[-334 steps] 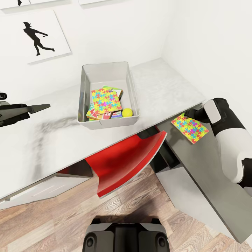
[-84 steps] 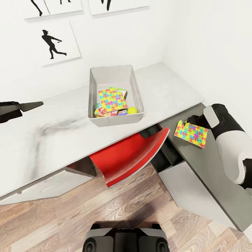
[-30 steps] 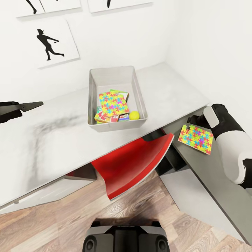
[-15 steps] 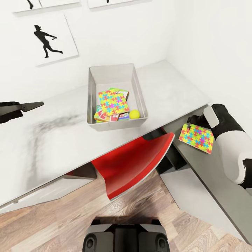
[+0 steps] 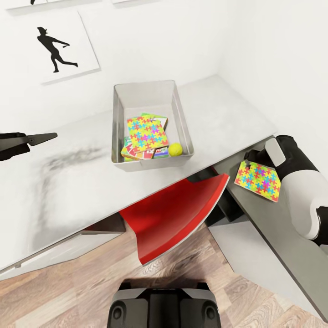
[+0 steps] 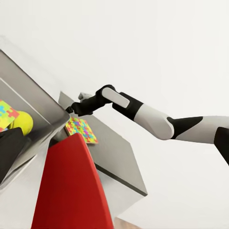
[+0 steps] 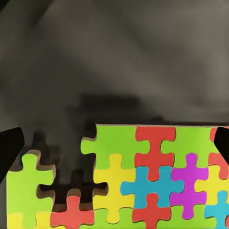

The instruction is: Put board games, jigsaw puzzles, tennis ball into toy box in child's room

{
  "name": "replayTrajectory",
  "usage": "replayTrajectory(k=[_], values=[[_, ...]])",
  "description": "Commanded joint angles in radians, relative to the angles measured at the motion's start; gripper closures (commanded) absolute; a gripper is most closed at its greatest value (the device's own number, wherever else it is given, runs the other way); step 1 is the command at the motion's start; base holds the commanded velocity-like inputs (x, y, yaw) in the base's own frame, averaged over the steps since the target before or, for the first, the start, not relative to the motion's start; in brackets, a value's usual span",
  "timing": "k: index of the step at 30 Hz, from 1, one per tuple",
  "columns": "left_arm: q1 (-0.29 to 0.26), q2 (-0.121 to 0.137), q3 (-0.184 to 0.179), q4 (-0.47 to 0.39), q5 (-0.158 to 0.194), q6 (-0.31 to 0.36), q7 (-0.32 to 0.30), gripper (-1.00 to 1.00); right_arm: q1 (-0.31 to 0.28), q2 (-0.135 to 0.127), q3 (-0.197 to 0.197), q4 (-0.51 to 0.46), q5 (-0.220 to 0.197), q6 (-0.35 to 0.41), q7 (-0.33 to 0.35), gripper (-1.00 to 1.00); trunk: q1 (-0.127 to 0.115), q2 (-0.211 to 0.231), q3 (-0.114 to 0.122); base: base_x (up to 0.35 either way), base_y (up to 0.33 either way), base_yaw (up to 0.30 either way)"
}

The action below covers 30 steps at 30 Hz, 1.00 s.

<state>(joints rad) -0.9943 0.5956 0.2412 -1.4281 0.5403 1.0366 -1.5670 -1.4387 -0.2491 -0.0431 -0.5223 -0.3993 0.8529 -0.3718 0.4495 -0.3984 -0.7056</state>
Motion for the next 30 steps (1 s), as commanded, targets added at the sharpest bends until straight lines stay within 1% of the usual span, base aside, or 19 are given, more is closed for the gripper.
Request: replayTrajectory(k=[1,19,30], values=[[-0.001,0.001,0.0,0.0,-0.001,0.011,-0.004,-1.0,-0.001,0.0,-0.001,-0.002,-0.011,0.003,-0.009,-1.0,0.001,-0.002,-0.002,0.005,0.0,0.0],[-0.001,0.001,0.0,0.0,0.0,0.011,-0.004,-1.0,-0.002,-0.001,-0.002,-0.002,-0.011,0.006,-0.009,-1.0,0.001,-0.002,-0.004,0.001,0.0,0.0],[0.0,0.001,0.0,0.0,0.0,0.011,-0.004,-1.0,-0.002,-0.001,-0.001,-0.001,-0.01,0.007,-0.009,-1.0,0.001,-0.002,-0.018,0.0,0.0,0.0]])
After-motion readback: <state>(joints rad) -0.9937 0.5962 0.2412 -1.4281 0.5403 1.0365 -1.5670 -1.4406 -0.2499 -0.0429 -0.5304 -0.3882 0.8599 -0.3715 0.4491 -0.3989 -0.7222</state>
